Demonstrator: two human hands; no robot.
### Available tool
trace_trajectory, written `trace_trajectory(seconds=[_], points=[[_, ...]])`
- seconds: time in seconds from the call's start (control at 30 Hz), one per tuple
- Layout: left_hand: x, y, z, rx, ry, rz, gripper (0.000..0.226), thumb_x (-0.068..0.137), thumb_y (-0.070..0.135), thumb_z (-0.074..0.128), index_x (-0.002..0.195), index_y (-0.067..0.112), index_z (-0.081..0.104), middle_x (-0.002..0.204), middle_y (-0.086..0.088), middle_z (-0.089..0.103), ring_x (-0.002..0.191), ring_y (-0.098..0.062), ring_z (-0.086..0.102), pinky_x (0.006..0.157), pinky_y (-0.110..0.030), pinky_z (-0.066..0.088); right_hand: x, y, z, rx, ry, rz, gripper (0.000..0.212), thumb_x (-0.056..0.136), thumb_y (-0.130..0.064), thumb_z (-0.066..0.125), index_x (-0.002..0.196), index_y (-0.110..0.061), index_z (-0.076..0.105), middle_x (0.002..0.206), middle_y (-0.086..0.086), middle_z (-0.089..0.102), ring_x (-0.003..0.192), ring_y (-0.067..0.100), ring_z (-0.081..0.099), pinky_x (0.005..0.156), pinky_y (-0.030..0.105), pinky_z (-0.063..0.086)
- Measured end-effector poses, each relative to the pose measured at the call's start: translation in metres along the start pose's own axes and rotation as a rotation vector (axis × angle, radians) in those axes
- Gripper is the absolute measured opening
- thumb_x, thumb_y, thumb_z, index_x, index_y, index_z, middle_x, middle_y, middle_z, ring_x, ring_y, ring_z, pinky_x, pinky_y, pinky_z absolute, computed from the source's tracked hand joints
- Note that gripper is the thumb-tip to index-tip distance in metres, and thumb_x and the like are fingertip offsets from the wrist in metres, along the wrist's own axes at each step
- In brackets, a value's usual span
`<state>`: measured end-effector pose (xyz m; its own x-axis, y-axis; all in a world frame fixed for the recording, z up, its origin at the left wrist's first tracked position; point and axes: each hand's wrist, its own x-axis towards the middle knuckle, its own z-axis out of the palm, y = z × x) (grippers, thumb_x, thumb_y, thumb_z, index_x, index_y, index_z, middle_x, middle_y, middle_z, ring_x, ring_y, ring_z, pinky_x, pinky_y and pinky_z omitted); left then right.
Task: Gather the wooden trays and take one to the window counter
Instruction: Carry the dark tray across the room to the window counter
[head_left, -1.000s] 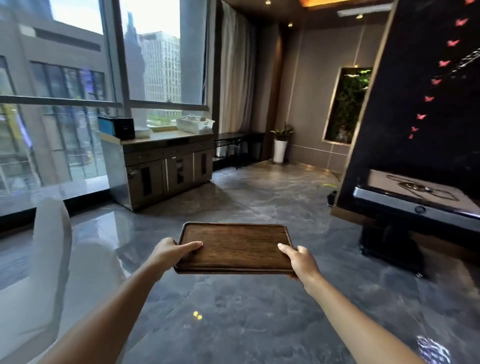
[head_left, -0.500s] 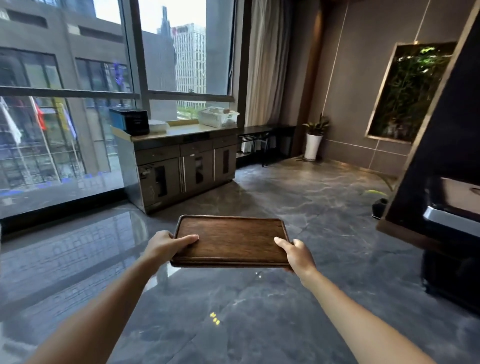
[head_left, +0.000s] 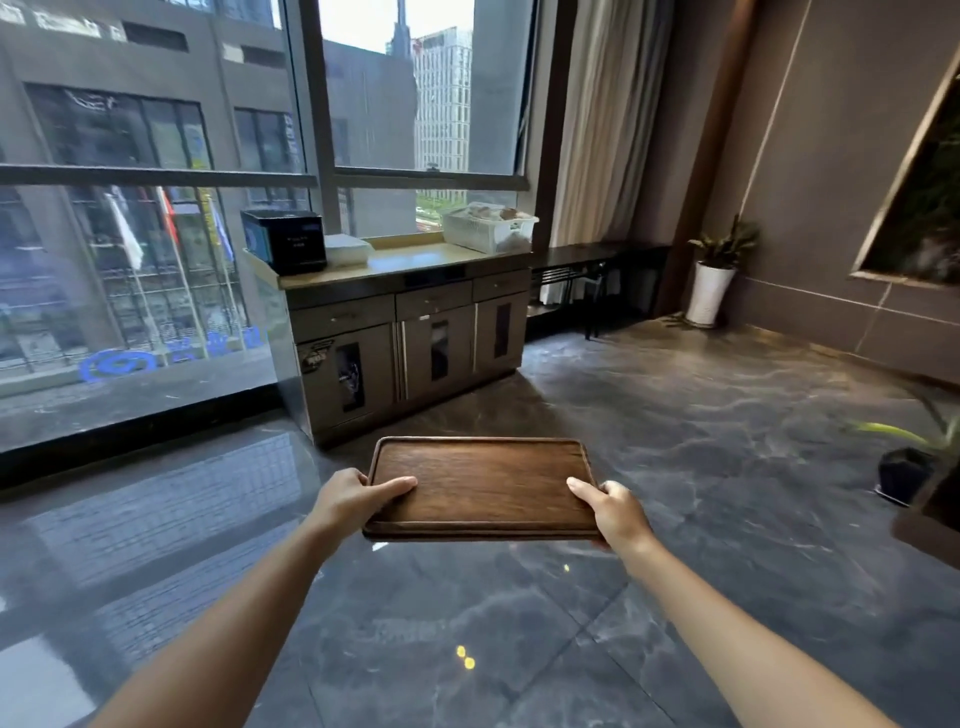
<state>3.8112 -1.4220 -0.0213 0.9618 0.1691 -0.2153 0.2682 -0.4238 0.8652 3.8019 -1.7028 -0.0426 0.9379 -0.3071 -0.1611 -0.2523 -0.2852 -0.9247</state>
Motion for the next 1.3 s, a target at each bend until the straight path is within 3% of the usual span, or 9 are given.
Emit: trace_trajectory(seconds=[0.2, 0.37, 0.53, 0.67, 0.8, 1.0, 1.3], points=[[0.144, 0.065, 0.045, -0.033, 0.112, -0.007, 0.046, 0.077, 0.038, 0.071, 0.049, 0.014, 0.046, 0.051, 0.001, 0.045, 0.047, -0.011, 0.041, 0.038, -0.016, 0.030, 0.189, -0.049, 0.009, -0.028, -0.074, -0.069, 0.033, 0.084, -0.036, 0.061, 0.065, -0.013, 0.047, 0.072, 0.005, 0.053, 0.063, 0.020, 0.051, 0.038, 0.024, 0.041], [0.261, 0.115, 0.054, -0.046, 0.178, -0.028, 0.040, 0.076, 0.041, 0.072, 0.060, 0.010, 0.053, 0.060, -0.003, 0.051, 0.054, -0.014, 0.046, 0.050, -0.025, 0.032, 0.324, -0.099, 0.025, -0.005, -0.154, -0.087, 0.031, 0.086, -0.034, 0.060, 0.070, -0.010, 0.048, 0.077, 0.004, 0.053, 0.064, 0.015, 0.050, 0.036, 0.022, 0.043], [0.383, 0.140, 0.061, -0.037, 0.194, -0.046, 0.040, 0.076, 0.040, 0.072, 0.059, 0.011, 0.051, 0.058, -0.003, 0.049, 0.051, -0.013, 0.043, 0.047, -0.024, 0.029, 0.446, -0.118, 0.067, -0.007, -0.199, -0.066, 0.030, 0.086, -0.034, 0.060, 0.075, -0.009, 0.049, 0.083, 0.008, 0.054, 0.060, 0.016, 0.049, 0.026, 0.013, 0.036], [0.501, 0.150, 0.067, -0.013, 0.211, -0.054, 0.046, 0.074, 0.041, 0.073, 0.051, 0.013, 0.045, 0.054, -0.002, 0.046, 0.052, -0.014, 0.042, 0.049, -0.027, 0.028, 0.554, -0.134, 0.110, -0.027, -0.202, -0.060, 0.030, 0.086, -0.035, 0.060, 0.073, -0.010, 0.049, 0.087, 0.011, 0.055, 0.060, 0.016, 0.050, 0.026, 0.013, 0.035], [0.623, 0.174, 0.061, -0.006, 0.225, -0.056, 0.047, 0.073, 0.043, 0.073, 0.052, 0.013, 0.043, 0.056, -0.002, 0.046, 0.052, -0.014, 0.042, 0.048, -0.028, 0.029, 0.663, -0.176, 0.151, -0.085, -0.203, -0.071, 0.032, 0.087, -0.037, 0.057, 0.085, -0.006, 0.052, 0.091, 0.012, 0.057, 0.062, 0.017, 0.052, 0.034, 0.019, 0.040], [0.786, 0.227, 0.052, -0.008, 0.224, -0.046, 0.043, 0.074, 0.044, 0.073, 0.059, 0.014, 0.045, 0.063, 0.001, 0.050, 0.057, -0.012, 0.045, 0.053, -0.028, 0.032, 0.813, -0.242, 0.194, -0.110, -0.173, -0.101, 0.031, 0.088, -0.036, 0.056, 0.086, -0.006, 0.052, 0.092, 0.011, 0.057, 0.066, 0.018, 0.052, 0.028, 0.013, 0.038], [1.012, 0.264, 0.063, 0.041, 0.253, -0.085, 0.044, 0.076, 0.044, 0.071, 0.056, 0.015, 0.044, 0.061, 0.003, 0.050, 0.056, -0.010, 0.045, 0.051, -0.026, 0.032, 1.039, -0.278, 0.276, -0.137, -0.250, -0.092, 0.031, 0.090, -0.037, 0.054, 0.089, -0.006, 0.052, 0.088, 0.008, 0.056, 0.060, 0.014, 0.051, 0.028, 0.011, 0.036]])
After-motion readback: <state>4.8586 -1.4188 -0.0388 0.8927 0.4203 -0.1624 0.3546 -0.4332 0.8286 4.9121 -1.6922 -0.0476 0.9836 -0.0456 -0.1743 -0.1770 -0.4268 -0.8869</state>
